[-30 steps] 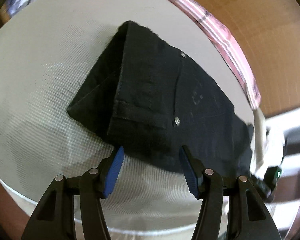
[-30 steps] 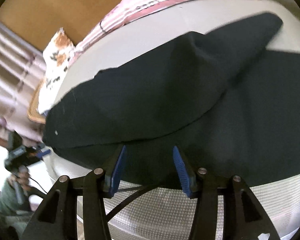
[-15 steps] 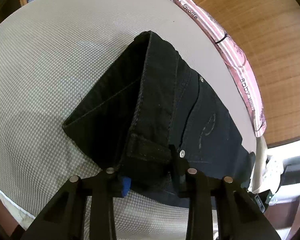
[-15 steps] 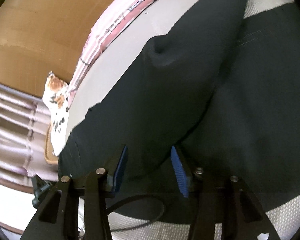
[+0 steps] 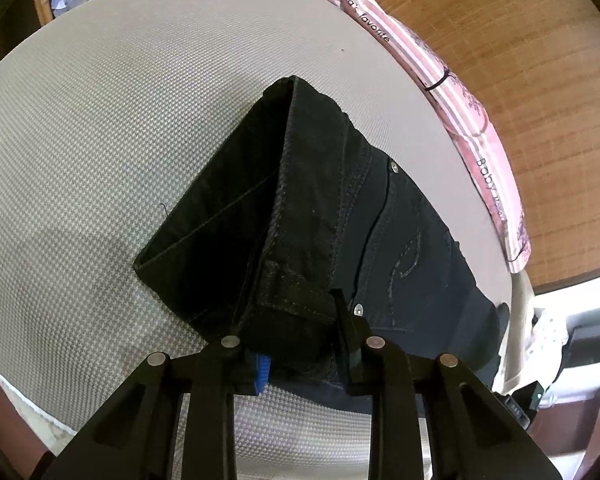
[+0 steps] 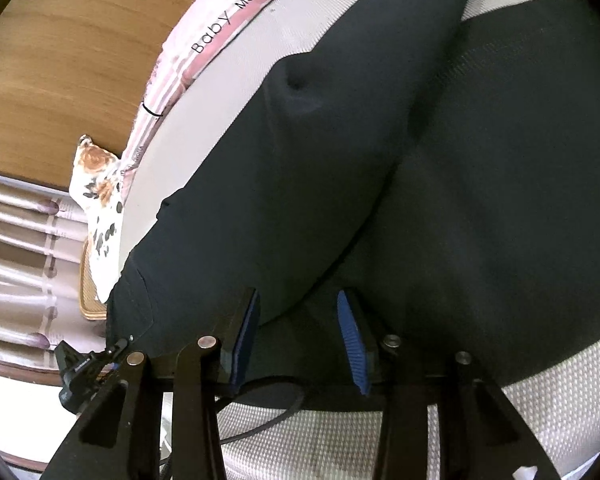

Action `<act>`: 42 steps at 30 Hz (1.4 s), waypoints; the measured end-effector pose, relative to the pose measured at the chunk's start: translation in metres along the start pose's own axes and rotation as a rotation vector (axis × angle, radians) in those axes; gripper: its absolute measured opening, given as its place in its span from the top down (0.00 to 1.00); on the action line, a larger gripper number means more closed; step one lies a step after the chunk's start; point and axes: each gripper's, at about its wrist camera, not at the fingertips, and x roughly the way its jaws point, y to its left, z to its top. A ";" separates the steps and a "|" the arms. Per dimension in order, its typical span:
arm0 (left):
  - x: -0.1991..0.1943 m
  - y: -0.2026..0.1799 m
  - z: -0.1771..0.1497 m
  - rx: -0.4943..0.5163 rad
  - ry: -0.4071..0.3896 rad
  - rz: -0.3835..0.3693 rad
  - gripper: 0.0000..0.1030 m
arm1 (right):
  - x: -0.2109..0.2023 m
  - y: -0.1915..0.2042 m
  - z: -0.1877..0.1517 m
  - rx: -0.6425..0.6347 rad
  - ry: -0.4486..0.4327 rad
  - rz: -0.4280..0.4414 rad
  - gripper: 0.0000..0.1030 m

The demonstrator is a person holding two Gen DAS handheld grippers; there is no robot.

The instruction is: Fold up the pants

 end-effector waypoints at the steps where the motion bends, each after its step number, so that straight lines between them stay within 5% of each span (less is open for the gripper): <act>1: -0.001 0.000 0.000 0.005 -0.002 -0.001 0.74 | 0.000 -0.001 0.000 0.006 0.003 0.001 0.63; 10: -0.005 0.001 -0.007 0.037 -0.027 -0.004 0.74 | 0.001 0.002 0.002 0.050 -0.009 -0.039 0.64; 17: -0.012 -0.003 -0.010 0.091 -0.068 -0.007 0.74 | 0.005 -0.002 0.004 0.070 -0.165 0.022 0.64; 24: -0.012 -0.011 -0.002 0.127 -0.068 0.024 0.77 | 0.003 -0.012 0.009 0.100 -0.211 0.048 0.90; 37: -0.009 -0.040 0.002 0.430 -0.043 0.230 0.81 | -0.015 0.033 -0.035 -0.156 -0.141 -0.247 0.92; 42: 0.013 -0.048 -0.013 0.570 -0.055 0.374 0.81 | -0.001 0.022 -0.034 -0.126 -0.109 -0.261 0.92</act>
